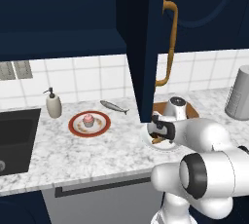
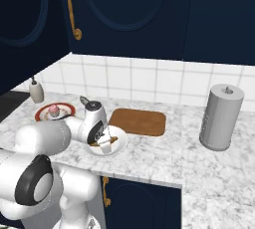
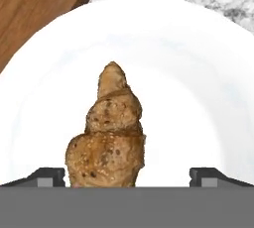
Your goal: From the different types of pastries on the counter, select a croissant and place it on the cutting board. Then retrieve a jar of jam from the cabinet and place it alongside the croissant on the cutting board.
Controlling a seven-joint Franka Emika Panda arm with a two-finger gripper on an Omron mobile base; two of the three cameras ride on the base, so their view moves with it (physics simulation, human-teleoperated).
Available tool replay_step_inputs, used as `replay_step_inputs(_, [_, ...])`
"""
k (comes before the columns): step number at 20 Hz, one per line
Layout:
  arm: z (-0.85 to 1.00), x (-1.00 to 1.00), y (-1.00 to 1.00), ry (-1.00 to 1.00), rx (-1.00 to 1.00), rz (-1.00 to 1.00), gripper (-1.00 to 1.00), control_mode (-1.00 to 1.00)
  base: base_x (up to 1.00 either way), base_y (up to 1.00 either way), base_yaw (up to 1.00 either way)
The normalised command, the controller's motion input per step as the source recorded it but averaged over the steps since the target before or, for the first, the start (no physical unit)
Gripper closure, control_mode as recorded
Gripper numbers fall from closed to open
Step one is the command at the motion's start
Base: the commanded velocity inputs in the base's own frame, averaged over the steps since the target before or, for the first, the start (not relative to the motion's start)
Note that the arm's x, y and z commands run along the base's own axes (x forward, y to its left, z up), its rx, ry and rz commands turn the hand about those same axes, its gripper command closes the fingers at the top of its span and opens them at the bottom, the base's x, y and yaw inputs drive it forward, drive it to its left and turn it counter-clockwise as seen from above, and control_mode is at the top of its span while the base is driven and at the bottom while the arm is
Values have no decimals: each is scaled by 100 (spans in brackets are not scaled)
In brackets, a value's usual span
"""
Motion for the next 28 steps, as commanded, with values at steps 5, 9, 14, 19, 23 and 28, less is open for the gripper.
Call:
replay_step_inputs(5, [-36,6,0,-1,0,-1,-100,-100,0,0,0])
replay_step_inputs(9, [-31,16,0,-5,0,0,100,-100,0,0,0])
replay_step_inputs(14, [-10,9,0,-1,0,0,100,-100,0,0,0])
replay_step_inputs(19, [6,0,0,1,0,-1,100,-100,0,0,0])
replay_step_inputs(23, [43,0,0,2,0,-3,100,-100,0,0,0])
replay_step_inputs(28, [60,6,-29,0,1,0,100,-100,0,0,0])
